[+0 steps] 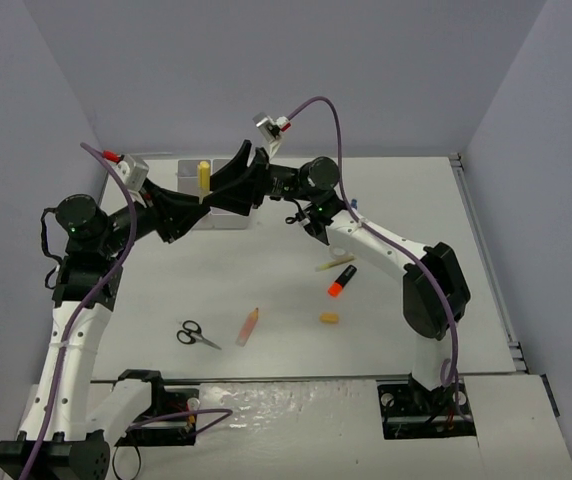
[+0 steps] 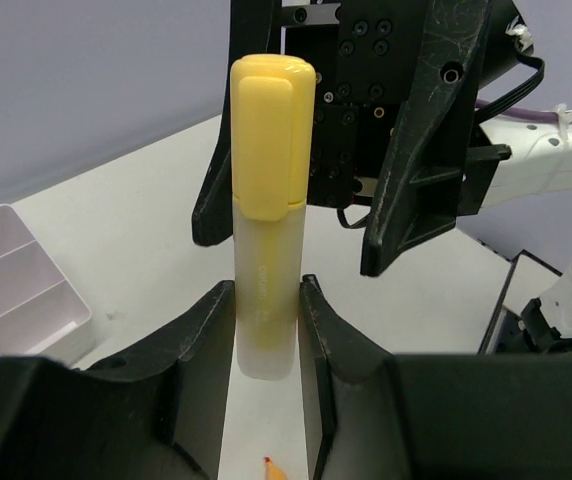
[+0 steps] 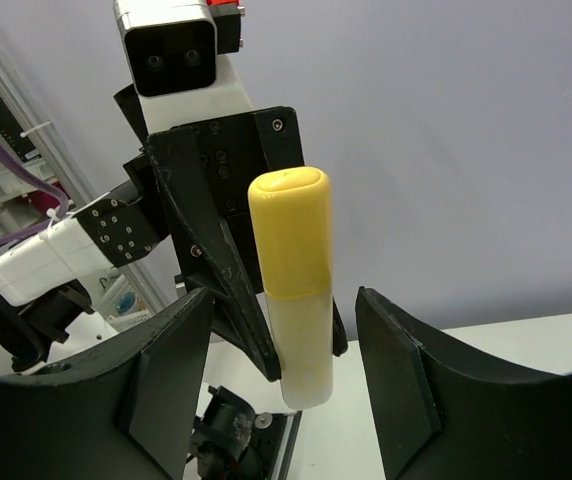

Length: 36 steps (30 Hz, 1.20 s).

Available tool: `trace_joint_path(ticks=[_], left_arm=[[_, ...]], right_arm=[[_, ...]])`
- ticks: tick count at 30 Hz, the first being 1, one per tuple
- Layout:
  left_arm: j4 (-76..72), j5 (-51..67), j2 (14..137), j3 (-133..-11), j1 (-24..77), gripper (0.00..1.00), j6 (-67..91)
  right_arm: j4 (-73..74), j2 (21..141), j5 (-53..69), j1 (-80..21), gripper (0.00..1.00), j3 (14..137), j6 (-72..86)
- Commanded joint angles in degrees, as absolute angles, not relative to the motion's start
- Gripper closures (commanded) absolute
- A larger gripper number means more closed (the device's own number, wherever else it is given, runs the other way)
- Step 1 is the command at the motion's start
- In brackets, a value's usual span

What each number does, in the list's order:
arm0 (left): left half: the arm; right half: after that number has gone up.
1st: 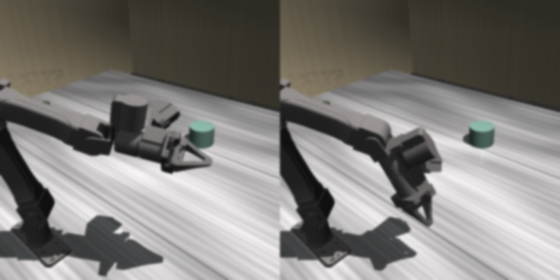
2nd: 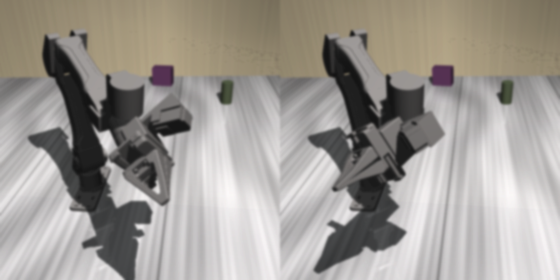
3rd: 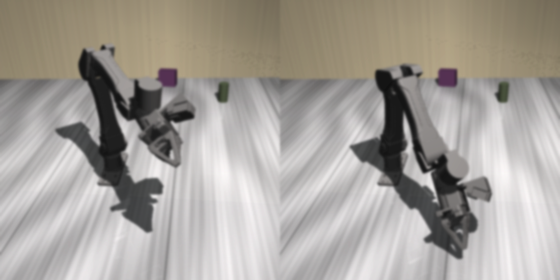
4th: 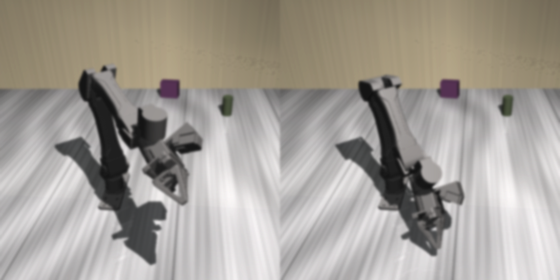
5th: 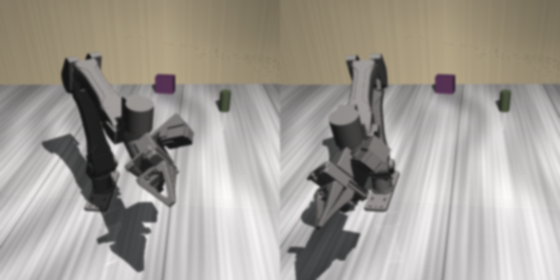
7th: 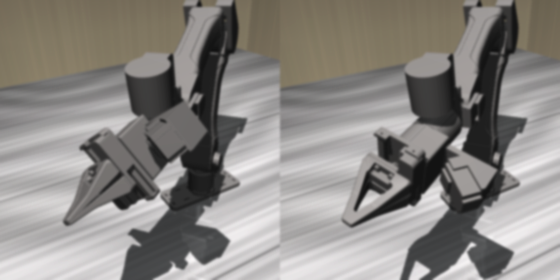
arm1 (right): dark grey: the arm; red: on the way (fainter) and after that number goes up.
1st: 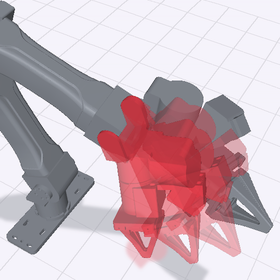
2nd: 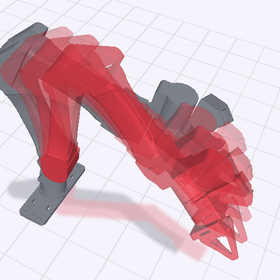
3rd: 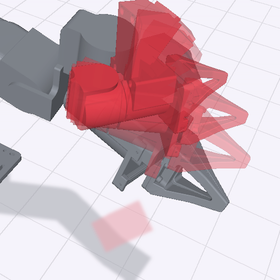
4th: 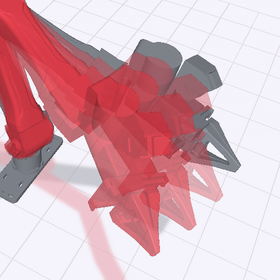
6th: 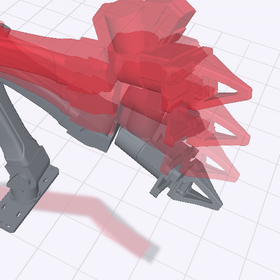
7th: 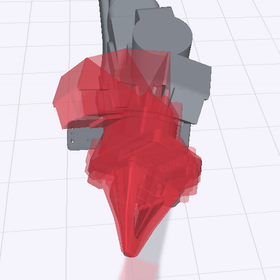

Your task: Sort the stationery into containers

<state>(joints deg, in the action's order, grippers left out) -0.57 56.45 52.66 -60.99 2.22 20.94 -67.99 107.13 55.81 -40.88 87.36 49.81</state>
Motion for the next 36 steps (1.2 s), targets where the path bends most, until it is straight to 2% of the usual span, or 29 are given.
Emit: trace_joint_path(ticks=[1,3,6,12,16,21,26,28,33,36], left_arm=[[1.2,51.0,50.4,-64.7,1.8,1.00,12.8],[4.5,48.0,49.1,-64.5,1.9,1.00,8.7],[8.1,44.7,48.6,-65.2,1.9,1.00,3.3],[10.8,42.3,48.3,-65.4,1.9,1.00,-2.6],[13.1,39.8,47.9,-64.8,1.9,1.00,-7.2],[14.9,39.0,47.5,-64.4,1.9,1.00,-12.3],[16.0,39.1,47.5,-64.7,1.9,1.00,-13.2],[16.2,38.8,47.4,-64.7,2.0,1.00,-13.4],[15.9,38.8,47.1,-64.6,2.0,1.00,-12.8],[15.9,38.7,47.2,-64.6,1.9,1.00,-12.4]], right_arm=[[-66.5,99.9,53.3,-39.2,0.45,87.7,45.7],[-50.7,97.1,48.3,-40.2,0.44,88.2,36.8],[-39.0,94.0,39.1,-43.0,0.44,88.6,24.7],[-33.5,93.0,30.2,-43.6,0.40,90.7,23.6],[-30.3,94.5,26.0,-45.3,0.32,94.5,23.5],[-28.2,97.5,18.8,-47.7,0.32,98.3,23.6],[-27.2,101.9,20.3,-48.7,0.37,103.2,25.3],[-26.5,103.2,20.4,-49.3,0.44,103.8,25.3],[-26.1,104.4,20.4,-49.7,0.45,103.8,26.4],[-26.6,104.3,20.7,-49.8,0.57,103.6,26.5]])
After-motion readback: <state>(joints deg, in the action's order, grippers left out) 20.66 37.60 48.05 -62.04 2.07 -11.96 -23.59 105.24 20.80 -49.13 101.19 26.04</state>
